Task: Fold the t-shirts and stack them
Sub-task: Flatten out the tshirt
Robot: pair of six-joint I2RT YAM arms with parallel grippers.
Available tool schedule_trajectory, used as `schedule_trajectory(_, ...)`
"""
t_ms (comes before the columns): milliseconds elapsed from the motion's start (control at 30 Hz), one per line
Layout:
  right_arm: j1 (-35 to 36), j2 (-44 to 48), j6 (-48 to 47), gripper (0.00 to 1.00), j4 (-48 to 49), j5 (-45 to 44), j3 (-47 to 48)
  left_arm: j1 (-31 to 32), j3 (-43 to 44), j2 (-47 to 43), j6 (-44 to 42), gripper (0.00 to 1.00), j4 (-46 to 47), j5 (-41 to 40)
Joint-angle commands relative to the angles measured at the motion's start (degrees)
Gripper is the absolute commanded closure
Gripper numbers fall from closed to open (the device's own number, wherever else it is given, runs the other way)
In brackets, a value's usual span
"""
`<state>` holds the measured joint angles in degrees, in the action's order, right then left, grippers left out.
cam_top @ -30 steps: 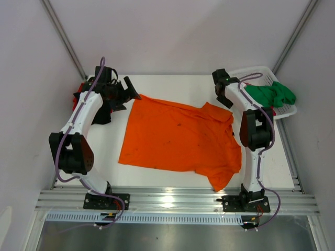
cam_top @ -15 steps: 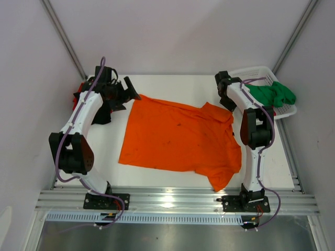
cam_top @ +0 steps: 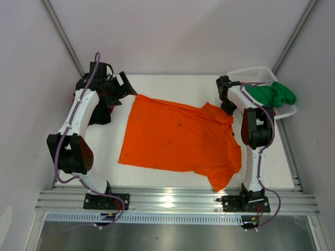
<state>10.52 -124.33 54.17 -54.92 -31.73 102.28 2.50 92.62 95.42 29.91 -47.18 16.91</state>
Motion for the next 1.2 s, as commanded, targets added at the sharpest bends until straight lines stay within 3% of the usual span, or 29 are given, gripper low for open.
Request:
schedule_trajectory(0, -0.33, 2.25, -0.47, 0.92, 2.44, 1.14, -0.85, -0.66, 1.87, -0.58, -1.08, 0.00, -0.11, -0.12)
schedule_trajectory(100, -0.42, 2.69, -1.26, 0.99, 3.94, 1.93, -1.91, -0.66, 1.51, -0.76, -1.08, 0.01, -0.02, -0.12)
schedule_trajectory(333, -0.07, 6.20, -2.40, 1.00, 8.94, 2.28, -6.47, -0.66, 0.63, -0.76, -0.56, 0.00, 0.59, 0.41)
schedule_trajectory(733, 6.69, 24.38, -9.96, 1.00, 33.72, -3.08, -28.52, -0.57, -3.67, -0.41, 0.76, 0.01, 2.88, 1.46)
schedule_trajectory(1167, 11.88, 29.85, -12.78, 1.00, 34.96, -5.71, -34.16, -0.57, -3.59, 0.47, 1.20, 0.00, 3.23, 1.90)
